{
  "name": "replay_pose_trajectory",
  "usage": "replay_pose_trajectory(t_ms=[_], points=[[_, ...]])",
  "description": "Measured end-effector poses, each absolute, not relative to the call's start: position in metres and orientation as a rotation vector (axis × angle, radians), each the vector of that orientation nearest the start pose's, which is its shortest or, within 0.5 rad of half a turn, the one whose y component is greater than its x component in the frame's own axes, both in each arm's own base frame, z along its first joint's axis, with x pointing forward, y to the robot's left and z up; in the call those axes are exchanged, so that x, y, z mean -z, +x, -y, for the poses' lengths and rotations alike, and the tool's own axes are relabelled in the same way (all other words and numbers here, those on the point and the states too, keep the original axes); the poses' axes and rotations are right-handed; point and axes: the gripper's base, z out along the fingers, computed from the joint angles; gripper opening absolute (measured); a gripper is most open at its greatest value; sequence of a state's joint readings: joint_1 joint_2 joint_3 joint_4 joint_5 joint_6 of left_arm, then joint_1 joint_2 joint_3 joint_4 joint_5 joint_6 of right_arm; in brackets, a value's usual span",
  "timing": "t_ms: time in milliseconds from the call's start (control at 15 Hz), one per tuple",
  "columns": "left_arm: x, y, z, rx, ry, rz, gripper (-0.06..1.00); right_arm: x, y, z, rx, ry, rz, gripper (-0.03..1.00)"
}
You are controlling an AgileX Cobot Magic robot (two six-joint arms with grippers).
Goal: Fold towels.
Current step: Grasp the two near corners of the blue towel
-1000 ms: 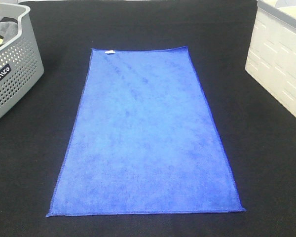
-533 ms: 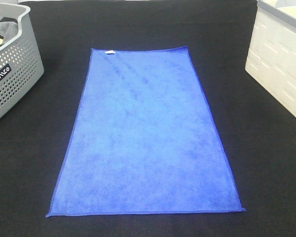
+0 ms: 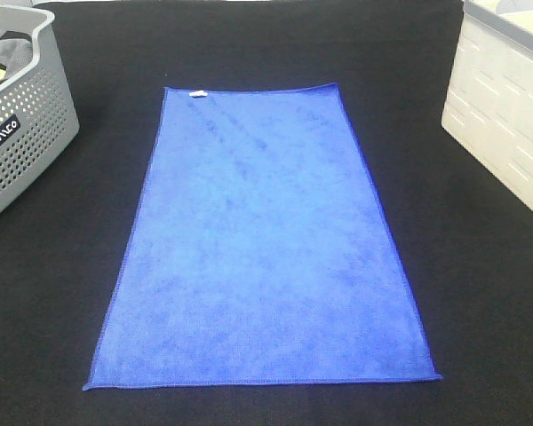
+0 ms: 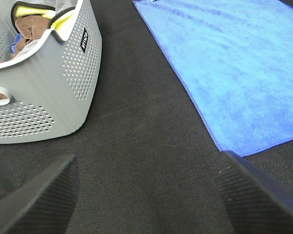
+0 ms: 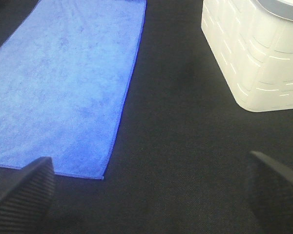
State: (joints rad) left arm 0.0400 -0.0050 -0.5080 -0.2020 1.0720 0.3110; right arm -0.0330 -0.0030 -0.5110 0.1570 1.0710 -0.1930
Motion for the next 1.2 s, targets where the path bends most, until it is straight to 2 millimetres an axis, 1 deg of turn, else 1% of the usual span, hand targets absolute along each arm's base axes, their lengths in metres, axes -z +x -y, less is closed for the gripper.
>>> replay_pose_trajectory(t_ms=[1200], points=[[-0.28,-0.0073,0.0164,0.021,0.286,-2.005,0.74,-0.2803,-0.0072,-0.0127,-0.045,-0.172,-2.024,0.98]])
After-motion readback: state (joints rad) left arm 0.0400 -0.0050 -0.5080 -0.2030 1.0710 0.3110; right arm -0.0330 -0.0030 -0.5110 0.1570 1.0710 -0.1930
